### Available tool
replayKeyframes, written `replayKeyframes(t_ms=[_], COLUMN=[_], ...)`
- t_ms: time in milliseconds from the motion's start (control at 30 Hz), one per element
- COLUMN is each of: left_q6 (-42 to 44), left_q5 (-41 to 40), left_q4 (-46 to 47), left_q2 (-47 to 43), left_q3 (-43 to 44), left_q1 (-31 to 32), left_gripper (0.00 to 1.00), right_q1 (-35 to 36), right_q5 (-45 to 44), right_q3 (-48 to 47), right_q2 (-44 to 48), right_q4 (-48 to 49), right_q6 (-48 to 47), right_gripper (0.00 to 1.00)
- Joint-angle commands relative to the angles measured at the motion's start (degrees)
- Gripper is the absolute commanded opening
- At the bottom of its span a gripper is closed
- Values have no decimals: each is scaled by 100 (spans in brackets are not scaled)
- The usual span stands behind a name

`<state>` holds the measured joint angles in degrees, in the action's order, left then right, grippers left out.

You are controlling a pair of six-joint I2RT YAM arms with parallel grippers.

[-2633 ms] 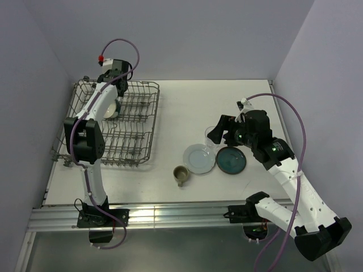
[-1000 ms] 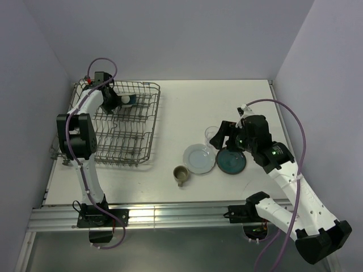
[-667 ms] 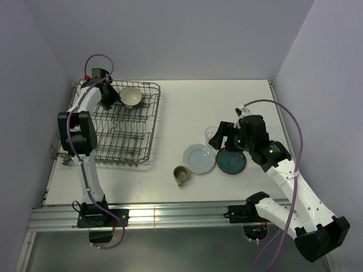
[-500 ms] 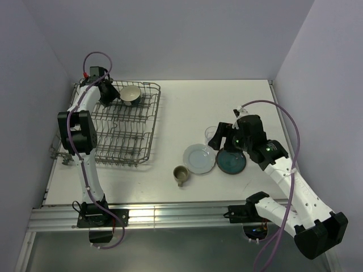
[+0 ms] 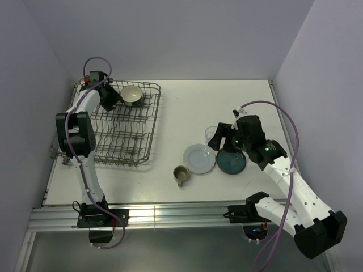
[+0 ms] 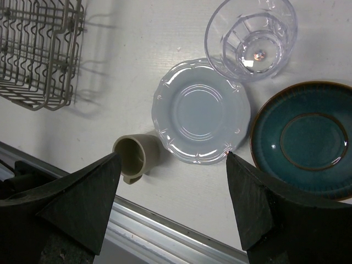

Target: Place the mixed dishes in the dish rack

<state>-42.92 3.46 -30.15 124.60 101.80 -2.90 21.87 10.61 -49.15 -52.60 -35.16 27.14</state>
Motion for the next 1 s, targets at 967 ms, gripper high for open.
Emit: replayKeyframes(t_ms=[967], left_q6=[-191], left_q5=[304], left_q4=[528], left_q2=[434], left_q3=[762], left_q1=[43], left_gripper=[41], right_q1=[-33], right_q5=[-112], right_q3=[-78], right_q2=[-31], right_q4=[220], right_q6=[11], right_gripper=[84])
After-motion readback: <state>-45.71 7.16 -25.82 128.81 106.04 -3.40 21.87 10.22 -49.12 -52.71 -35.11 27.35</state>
